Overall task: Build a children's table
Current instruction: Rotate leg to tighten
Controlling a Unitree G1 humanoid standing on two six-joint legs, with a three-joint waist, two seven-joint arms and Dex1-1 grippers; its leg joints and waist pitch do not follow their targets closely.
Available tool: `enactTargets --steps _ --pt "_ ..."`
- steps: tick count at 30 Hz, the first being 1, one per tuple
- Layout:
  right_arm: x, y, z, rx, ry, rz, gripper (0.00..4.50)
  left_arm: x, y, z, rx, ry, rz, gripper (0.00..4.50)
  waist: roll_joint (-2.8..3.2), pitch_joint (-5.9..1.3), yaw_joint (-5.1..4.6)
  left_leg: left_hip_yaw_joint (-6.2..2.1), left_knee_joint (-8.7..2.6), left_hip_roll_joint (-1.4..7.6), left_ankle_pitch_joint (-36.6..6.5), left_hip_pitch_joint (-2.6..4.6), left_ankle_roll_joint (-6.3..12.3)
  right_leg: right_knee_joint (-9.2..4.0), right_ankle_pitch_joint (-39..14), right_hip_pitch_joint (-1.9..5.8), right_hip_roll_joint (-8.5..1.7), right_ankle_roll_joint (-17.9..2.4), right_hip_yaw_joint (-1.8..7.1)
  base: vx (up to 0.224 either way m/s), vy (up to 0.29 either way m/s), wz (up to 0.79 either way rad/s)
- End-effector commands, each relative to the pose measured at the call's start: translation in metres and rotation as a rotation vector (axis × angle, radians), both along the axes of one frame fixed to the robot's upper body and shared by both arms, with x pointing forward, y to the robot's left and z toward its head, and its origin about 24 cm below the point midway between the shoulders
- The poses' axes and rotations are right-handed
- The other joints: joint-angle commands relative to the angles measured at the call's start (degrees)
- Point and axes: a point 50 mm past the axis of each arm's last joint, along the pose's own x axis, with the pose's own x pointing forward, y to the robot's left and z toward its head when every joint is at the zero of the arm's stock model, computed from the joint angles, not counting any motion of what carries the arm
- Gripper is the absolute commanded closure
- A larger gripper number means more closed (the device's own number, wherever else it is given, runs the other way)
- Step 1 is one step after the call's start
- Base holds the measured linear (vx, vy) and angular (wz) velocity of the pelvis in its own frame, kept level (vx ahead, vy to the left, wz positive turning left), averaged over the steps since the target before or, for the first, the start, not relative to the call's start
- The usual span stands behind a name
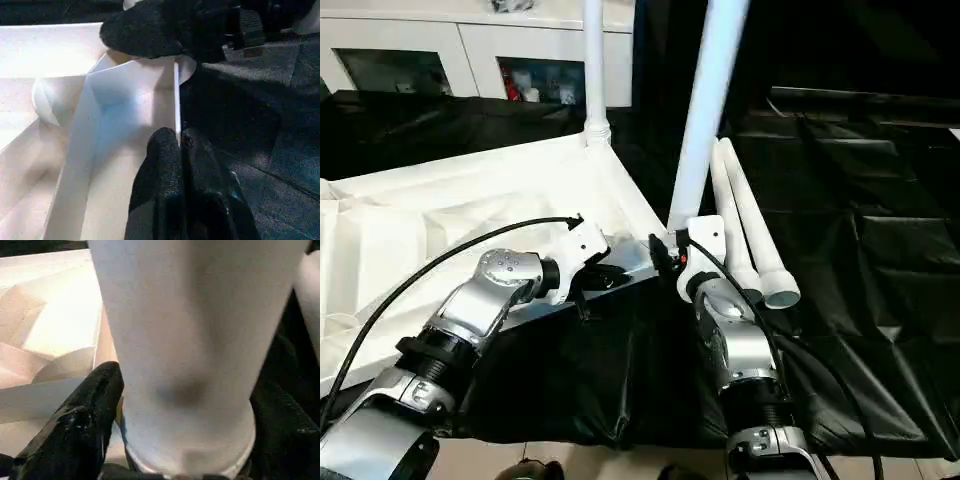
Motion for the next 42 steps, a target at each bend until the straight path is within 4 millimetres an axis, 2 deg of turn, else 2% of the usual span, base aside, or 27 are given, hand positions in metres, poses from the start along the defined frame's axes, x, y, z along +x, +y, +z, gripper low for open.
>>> enactTargets --steps 1,3,4,7,9,10,12,14,16,18,20,23,24,25,27,29,31,33,35,38,42 --pt "-0.003 0.020 0.001 0.004 0.001 0.150 0.58 -0.012 -0.017 -0.006 -0.006 0.026 -0.118 4.50 0.08 -3.28 -0.10 -2.31 -4.93 3.61 -23.00 1.38 -1.44 -4.55 -21.90 1.03 -3.90 -9.12 2.82 0.000 0.000 0.00" --pt "-0.005 0.009 0.004 -0.037 -0.021 0.204 0.51 -0.012 -0.009 -0.006 0.005 0.028 -0.140 4.50 0.08 -3.52 0.05 -2.08 -4.74 3.63 -19.78 1.14 -0.61 -4.02 -17.47 1.38 -3.80 -10.06 2.87 0.000 0.000 0.00" --pt "-0.006 0.003 0.006 -0.060 -0.034 0.233 0.51 -0.013 -0.005 -0.005 0.007 0.027 -0.163 4.50 -0.04 -3.57 0.15 -1.71 -4.42 3.50 -17.54 1.08 0.50 -3.68 -14.19 1.44 -3.68 -11.20 2.92 0.000 0.000 0.00" --pt "-0.009 -0.008 0.009 -0.095 -0.047 0.314 0.51 -0.014 0.004 -0.006 0.014 0.041 -0.196 4.50 -0.06 -3.68 0.35 -1.59 -3.97 3.43 -14.67 0.82 2.05 -3.17 -10.84 1.71 -3.76 -12.53 2.99 0.034 -0.016 0.04" --pt "-0.011 -0.011 0.010 -0.109 -0.046 0.358 0.51 -0.014 0.007 -0.005 0.015 0.045 -0.200 4.50 -0.11 -3.93 0.47 -1.53 -3.68 3.40 -12.14 0.71 3.15 -2.71 -7.97 2.14 -3.67 -13.37 2.85 0.026 -0.014 0.02" --pt "-0.016 -0.016 0.012 -0.126 -0.044 0.452 0.51 -0.014 0.012 -0.004 0.016 0.044 -0.227 4.50 -0.08 -4.03 0.51 -1.54 -3.55 3.45 -10.12 0.63 4.03 -2.30 -4.99 2.30 -3.58 -14.21 2.79 0.000 0.000 0.00" --pt "-0.022 -0.020 0.015 -0.139 -0.038 0.559 0.51 -0.015 0.017 -0.003 0.014 0.054 -0.260 4.50 0.07 -4.10 0.67 -1.48 -3.30 3.50 -8.24 0.60 5.49 -1.84 -1.56 2.50 -3.50 -15.58 2.67 0.000 0.000 0.00" --pt "-0.026 -0.023 0.018 -0.140 -0.028 0.641 0.51 -0.017 0.020 -0.002 0.010 0.060 -0.304 4.50 0.12 -4.08 0.78 -1.43 -3.21 3.63 -7.80 0.53 6.24 -1.70 -0.76 2.52 -3.42 -16.36 2.54 0.000 0.000 0.00" --pt "-0.030 -0.025 0.020 -0.133 -0.012 0.711 0.51 -0.019 0.023 0.000 0.007 0.067 -0.352 4.50 0.27 -3.91 0.93 -1.39 -3.29 3.82 -9.21 0.60 6.08 -1.83 -2.76 2.38 -3.41 -16.62 2.44 0.000 0.000 0.00" --pt "-0.032 -0.026 0.022 -0.133 -0.001 0.757 0.51 -0.020 0.026 0.000 0.011 0.074 -0.377 4.50 0.25 -3.75 1.23 -1.43 -3.48 4.04 -11.90 0.81 5.01 -2.20 -7.21 2.24 -3.50 -16.15 2.47 0.000 0.000 0.00" --pt "-0.038 -0.026 0.023 -0.127 0.031 0.849 0.51 -0.021 0.029 0.002 0.019 0.080 -0.426 4.50 0.25 -3.71 1.43 -1.49 -3.61 4.09 -12.95 0.88 4.24 -2.37 -9.24 2.20 -3.59 -15.61 2.52 0.000 0.000 0.00" --pt "-0.040 -0.026 0.022 -0.135 0.058 0.890 0.51 -0.021 0.031 0.003 0.027 0.087 -0.443 4.50 0.21 -3.67 1.69 -1.46 -3.64 4.10 -13.32 0.91 3.31 -2.38 -9.95 2.01 -3.68 -15.39 2.63 0.000 0.000 0.00" --pt "-0.041 -0.026 0.021 -0.140 0.061 0.895 0.51 -0.021 0.032 0.003 0.029 0.088 -0.447 4.50 -0.03 -3.67 1.72 -1.50 -3.66 4.08 -13.13 0.84 3.12 -2.34 -10.16 2.03 -3.75 -15.24 2.64 0.000 0.000 0.00" --pt "-0.041 -0.026 0.019 -0.145 0.070 0.902 0.79 -0.021 0.033 0.003 0.034 0.088 -0.450 4.50 0.02 -3.69 1.71 -1.50 -3.67 4.08 -13.06 0.85 3.03 -2.32 -10.23 2.00 -3.77 -15.18 2.65 0.000 0.000 0.00" --pt "-0.044 -0.024 0.016 -0.137 0.083 0.918 0.79 -0.020 0.035 0.003 0.040 0.091 -0.457 4.50 -0.10 -3.71 1.74 -1.47 -3.57 3.93 -12.32 0.78 3.14 -2.36 -10.00 2.03 -3.83 -15.06 2.66 0.000 0.000 0.00" --pt "-0.045 -0.022 0.015 -0.120 0.088 0.926 0.87 -0.020 0.036 0.003 0.041 0.094 -0.462 4.50 -0.13 -3.77 1.76 -1.47 -3.50 3.92 -11.47 0.71 3.47 -2.22 -9.02 2.08 -3.80 -15.22 2.64 0.000 0.000 0.00" --pt "-0.047 -0.019 0.015 -0.101 0.089 0.928 1.20 -0.020 0.036 0.003 0.040 0.097 -0.463 4.50 -0.14 -3.81 1.83 -1.46 -3.44 3.95 -10.82 0.68 3.80 -2.08 -8.10 2.11 -3.78 -15.41 2.60 0.000 0.000 0.00" --pt "-0.048 -0.018 0.015 -0.091 0.092 0.930 1.22 -0.020 0.037 0.003 0.038 0.099 -0.465 4.50 -0.09 -3.80 1.85 -1.44 -3.44 3.97 -10.68 0.73 4.01 -2.09 -8.09 2.05 -3.78 -15.59 2.57 0.000 0.000 0.00" --pt "-0.051 -0.017 0.013 -0.070 0.100 0.933 1.57 -0.021 0.038 0.002 0.037 0.103 -0.468 4.50 0.02 -3.70 1.87 -1.45 -3.51 3.97 -11.38 0.73 3.78 -2.23 -8.93 2.03 -3.78 -15.39 2.58 0.000 0.000 0.00" --pt "-0.052 -0.015 0.011 -0.052 0.091 0.906 1.62 -0.020 0.036 0.001 0.027 0.104 -0.449 4.50 0.06 -3.72 1.92 -1.49 -3.60 4.06 -12.23 0.86 3.15 -2.29 -9.82 1.97 -3.81 -15.18 2.60 0.000 0.000 0.00" --pt "-0.047 -0.011 0.009 -0.027 0.065 0.779 1.75 -0.015 0.030 0.000 0.020 0.085 -0.364 4.50 0.06 -3.57 1.72 -1.60 -3.86 4.02 -14.04 0.84 2.13 -2.55 -12.19 1.91 -3.87 -14.64 2.64 0.000 0.000 0.00"
